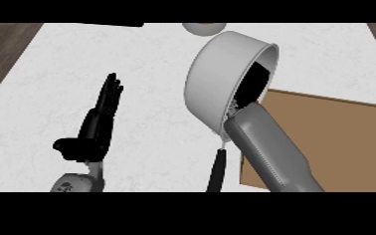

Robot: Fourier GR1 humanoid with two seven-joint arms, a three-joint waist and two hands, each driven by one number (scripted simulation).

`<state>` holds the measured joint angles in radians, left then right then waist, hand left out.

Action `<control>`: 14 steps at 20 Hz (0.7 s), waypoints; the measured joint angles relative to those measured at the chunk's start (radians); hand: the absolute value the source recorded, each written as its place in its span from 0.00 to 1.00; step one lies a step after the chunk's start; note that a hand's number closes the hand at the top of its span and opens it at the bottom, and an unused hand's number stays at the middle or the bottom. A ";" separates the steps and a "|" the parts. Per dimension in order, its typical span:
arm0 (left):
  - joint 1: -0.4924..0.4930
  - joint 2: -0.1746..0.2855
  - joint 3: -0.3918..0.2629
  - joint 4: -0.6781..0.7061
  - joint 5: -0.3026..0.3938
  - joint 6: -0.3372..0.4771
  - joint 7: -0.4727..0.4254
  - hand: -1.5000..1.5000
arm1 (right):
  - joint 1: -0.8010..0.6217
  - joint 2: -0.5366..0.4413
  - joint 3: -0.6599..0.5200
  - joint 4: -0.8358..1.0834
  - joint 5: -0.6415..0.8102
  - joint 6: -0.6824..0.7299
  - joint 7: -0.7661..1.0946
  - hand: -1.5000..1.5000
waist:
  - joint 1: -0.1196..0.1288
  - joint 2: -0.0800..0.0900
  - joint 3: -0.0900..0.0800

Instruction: Pick the bell pepper from the tray and place it in the pot

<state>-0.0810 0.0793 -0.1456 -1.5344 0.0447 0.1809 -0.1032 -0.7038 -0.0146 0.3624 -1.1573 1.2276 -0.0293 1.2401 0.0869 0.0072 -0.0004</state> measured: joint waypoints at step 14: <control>0.026 0.004 0.021 -0.003 0.006 0.006 -0.013 0.50 | 0.037 0.002 -0.004 -0.160 -0.013 -0.401 -0.101 0.00 | -0.037 -0.009 0.003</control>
<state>-0.0546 0.0831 -0.1243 -1.5376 0.0506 0.1869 -0.1162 -0.6665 -0.0122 0.3588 -1.3177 1.2141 -0.4299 1.1389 0.0497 -0.0013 0.0024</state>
